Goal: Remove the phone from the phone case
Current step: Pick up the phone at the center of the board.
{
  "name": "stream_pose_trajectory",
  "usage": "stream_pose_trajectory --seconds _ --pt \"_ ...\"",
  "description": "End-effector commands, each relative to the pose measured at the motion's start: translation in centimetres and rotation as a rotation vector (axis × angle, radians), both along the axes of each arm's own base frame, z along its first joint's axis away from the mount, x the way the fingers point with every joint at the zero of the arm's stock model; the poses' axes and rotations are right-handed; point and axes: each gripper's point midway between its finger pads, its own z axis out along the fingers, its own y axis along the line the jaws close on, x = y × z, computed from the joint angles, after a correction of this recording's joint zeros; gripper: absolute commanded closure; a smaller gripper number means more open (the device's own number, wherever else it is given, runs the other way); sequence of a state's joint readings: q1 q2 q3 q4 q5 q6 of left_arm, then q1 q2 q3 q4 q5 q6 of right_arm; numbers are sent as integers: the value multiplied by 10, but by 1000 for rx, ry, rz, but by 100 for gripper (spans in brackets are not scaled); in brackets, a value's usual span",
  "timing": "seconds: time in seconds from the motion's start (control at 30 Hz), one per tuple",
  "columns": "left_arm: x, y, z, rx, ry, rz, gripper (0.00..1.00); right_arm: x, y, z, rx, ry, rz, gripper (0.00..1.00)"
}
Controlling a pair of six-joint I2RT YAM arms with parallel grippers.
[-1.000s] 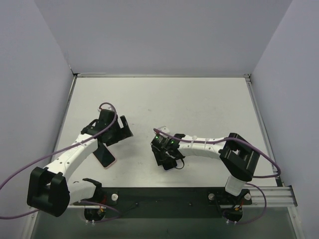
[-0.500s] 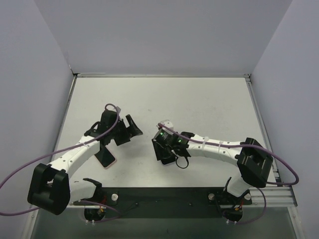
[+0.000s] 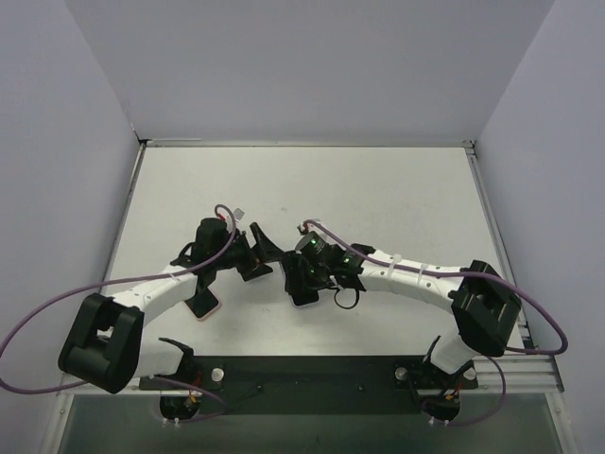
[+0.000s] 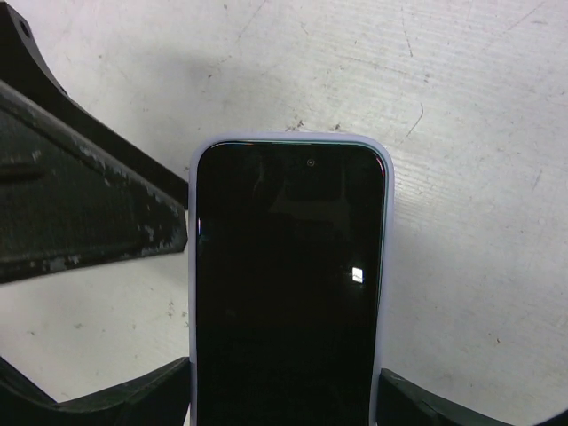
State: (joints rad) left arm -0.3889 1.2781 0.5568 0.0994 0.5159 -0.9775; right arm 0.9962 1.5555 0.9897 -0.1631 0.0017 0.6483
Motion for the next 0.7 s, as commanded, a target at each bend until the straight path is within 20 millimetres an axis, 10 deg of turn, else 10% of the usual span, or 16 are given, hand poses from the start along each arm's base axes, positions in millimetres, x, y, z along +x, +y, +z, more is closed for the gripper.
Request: stream_pose_trajectory --seconds 0.0,0.67 --pt "-3 -22 20 -149 -42 -93 7 7 18 30 150 -16 -10 100" --pt "-7 -45 12 -183 3 -148 66 6 32 43 206 -8 41 96"
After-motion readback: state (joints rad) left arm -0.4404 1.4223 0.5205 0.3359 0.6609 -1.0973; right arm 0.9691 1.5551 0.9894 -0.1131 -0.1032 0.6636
